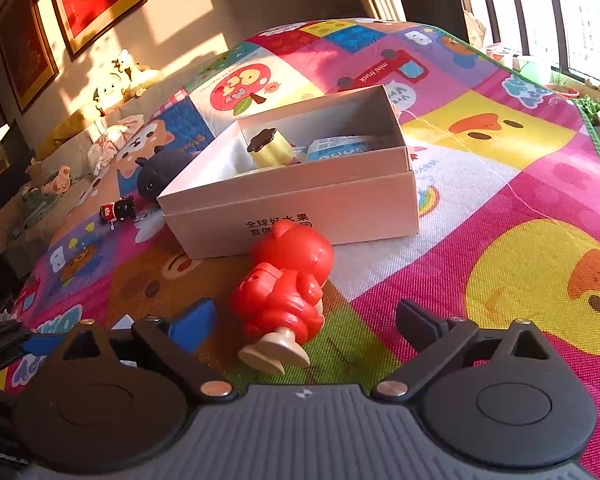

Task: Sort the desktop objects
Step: 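Grasp white plastic case with left tool while right tool grasps red figure again, then drop white case into box with left tool while right tool drops red figure in, then grasp black plush cat with right tool while left tool grasps red-black keychain figure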

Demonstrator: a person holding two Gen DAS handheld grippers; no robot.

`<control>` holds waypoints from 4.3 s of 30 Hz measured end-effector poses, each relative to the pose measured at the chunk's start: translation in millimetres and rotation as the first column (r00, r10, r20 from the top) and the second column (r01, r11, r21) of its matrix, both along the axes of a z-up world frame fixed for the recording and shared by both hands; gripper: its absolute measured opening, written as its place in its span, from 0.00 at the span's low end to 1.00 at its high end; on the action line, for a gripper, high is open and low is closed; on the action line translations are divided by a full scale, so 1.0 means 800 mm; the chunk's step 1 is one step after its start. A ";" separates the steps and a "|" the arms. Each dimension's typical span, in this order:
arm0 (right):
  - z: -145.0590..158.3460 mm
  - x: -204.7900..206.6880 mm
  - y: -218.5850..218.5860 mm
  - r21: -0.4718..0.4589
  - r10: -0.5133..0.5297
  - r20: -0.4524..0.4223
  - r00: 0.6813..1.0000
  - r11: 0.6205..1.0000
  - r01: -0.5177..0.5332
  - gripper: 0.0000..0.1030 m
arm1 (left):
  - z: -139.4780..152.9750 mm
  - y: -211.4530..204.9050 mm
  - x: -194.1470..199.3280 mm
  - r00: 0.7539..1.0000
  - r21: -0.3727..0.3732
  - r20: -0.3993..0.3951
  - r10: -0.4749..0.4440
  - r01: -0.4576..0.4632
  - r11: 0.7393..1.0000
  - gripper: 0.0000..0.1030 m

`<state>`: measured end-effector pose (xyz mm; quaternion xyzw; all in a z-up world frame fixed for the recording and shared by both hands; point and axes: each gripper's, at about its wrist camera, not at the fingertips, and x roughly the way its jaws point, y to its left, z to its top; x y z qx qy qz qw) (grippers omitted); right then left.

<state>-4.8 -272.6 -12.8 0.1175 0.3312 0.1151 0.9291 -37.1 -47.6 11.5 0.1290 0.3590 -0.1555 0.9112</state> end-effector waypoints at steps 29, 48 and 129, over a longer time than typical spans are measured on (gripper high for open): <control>0.002 0.004 0.017 -0.093 0.014 0.002 1.000 0.996 -0.014 1.00 | -0.002 0.019 0.079 0.985 -0.118 -0.035 0.168 -0.171 0.978 0.94; 0.135 0.013 -0.009 -0.113 0.169 0.076 0.983 0.981 -0.160 0.46 | 0.099 -0.001 0.058 0.983 -0.207 0.177 0.043 -0.005 0.978 0.94; 0.116 0.005 0.048 -0.318 0.285 0.053 0.957 0.913 -0.254 0.71 | 0.010 0.135 0.142 0.861 -0.203 0.106 0.498 -0.472 0.858 1.00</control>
